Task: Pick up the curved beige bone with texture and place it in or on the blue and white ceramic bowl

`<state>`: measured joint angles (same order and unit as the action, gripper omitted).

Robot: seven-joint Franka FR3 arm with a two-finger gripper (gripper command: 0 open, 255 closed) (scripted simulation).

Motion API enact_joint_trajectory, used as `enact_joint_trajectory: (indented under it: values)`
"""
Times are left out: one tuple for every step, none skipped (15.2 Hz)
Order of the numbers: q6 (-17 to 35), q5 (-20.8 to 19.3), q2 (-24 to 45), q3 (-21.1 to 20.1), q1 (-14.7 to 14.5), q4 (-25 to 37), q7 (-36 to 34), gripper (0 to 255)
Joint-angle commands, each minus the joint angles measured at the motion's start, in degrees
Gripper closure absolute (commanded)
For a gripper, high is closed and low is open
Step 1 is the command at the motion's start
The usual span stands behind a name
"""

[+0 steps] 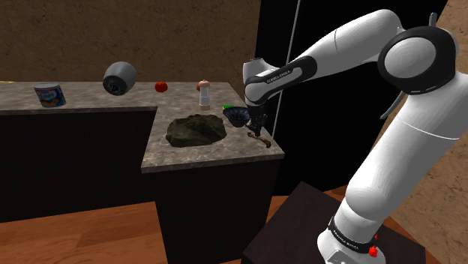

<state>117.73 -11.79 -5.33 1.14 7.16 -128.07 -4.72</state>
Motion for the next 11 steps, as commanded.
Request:
enact_joint_trajectory:
  values:
    - [0.0, 0.0, 0.1, 0.0, 0.0, -0.2, 0.0, 255]
    - [-0.1, 0.0, 0.1, 0.0, 0.0, -0.1, 0.0, 255]
    - [0.0, 0.0, -0.1, 0.0, 0.0, 0.0, 0.0, 255]
    - [0.0, 0.0, -0.1, 0.0, 0.0, 0.0, 0.0, 0]
    - [0.8, 8.7, -3.0, 2.8, 1.3, -2.1, 7.0, 0]
    - [0.7, 13.2, -4.2, 4.6, 1.8, -3.0, 10.6, 0]
    - [1.5, 13.3, -4.0, 4.8, 1.6, -3.5, 10.7, 0]
    - [2.3, 13.3, -3.7, 4.8, 1.5, -4.1, 10.7, 0]
    - [3.1, 13.3, -3.4, 4.8, 1.5, -4.6, 10.7, 0]
    - [3.9, 13.4, -3.0, 4.8, 1.5, -5.0, 10.8, 0]
    - [4.7, 13.5, -2.7, 4.8, 1.5, -5.5, 10.8, 0]
